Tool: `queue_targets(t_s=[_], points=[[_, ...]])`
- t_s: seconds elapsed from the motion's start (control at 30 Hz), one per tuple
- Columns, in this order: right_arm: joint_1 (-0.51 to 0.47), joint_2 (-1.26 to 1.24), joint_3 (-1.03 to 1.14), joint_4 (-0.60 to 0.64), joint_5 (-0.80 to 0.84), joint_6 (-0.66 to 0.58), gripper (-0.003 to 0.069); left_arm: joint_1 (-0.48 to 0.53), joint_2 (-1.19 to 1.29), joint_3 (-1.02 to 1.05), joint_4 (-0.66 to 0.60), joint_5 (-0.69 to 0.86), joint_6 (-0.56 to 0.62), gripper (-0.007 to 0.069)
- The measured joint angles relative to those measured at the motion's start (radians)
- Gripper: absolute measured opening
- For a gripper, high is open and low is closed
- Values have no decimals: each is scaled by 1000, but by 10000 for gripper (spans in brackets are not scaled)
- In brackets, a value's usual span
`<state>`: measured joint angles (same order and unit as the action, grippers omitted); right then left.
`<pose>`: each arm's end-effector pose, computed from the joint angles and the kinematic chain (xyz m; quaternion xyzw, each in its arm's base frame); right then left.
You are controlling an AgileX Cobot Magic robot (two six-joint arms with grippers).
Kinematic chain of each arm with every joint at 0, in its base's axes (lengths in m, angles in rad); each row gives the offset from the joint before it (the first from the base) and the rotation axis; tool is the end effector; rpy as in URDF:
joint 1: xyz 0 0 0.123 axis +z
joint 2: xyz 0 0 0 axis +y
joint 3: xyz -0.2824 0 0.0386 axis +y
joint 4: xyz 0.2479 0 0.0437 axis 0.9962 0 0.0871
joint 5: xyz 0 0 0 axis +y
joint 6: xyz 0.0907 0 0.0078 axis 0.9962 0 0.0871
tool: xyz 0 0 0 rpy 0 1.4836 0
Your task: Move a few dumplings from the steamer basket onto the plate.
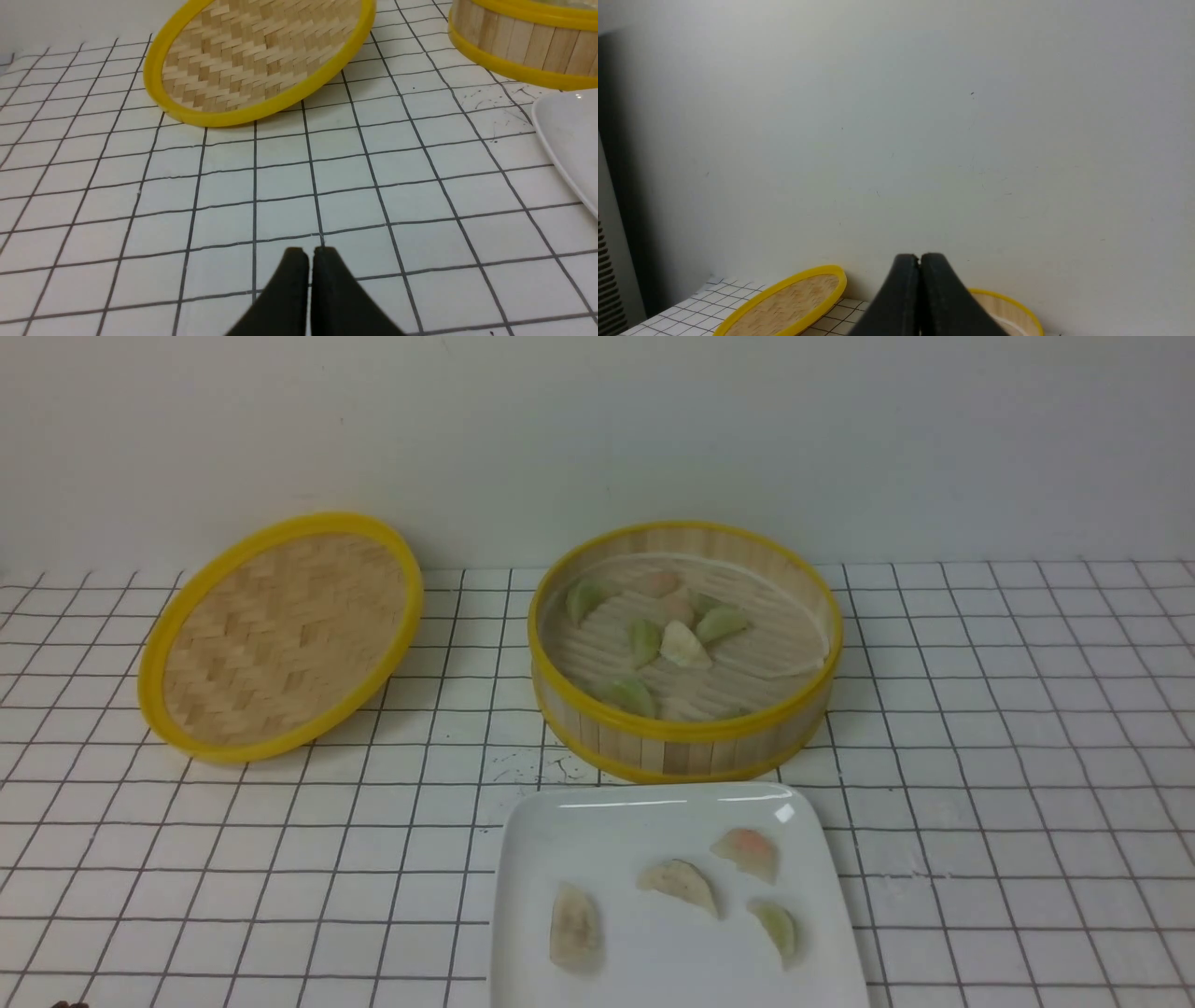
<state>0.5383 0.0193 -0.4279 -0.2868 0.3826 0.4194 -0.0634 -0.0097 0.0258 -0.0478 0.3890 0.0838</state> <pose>0.0207 0.0011 0.3170 -0.0876 0.6551 0.2209 0.7172 0.0520 -0.0050 0.1700 0.0470 0.8086 -0.0143 0.5863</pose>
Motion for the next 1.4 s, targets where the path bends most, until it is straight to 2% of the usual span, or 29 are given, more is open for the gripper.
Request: queue_targets(t_s=[0.7,0.83,1.0,1.17,1.27,1.4], points=[[0,0,0,3,0,-3,-14,0,0,0,0,0,-1,-6],[0,0,4,95,-20,-77,-14,0,0,0,0,0,-1,-6],[0,0,7,277,-31,-262,-14,0,0,0,0,0,-1,-6],[0,-3,15,320,-31,-295,-15,0,0,0,0,0,-1,-6],[-52,-20,51,322,-30,-303,-15,0,0,0,0,0,-1,-6],[-241,-25,140,328,-28,-306,-15,0,0,0,0,0,-1,-6]])
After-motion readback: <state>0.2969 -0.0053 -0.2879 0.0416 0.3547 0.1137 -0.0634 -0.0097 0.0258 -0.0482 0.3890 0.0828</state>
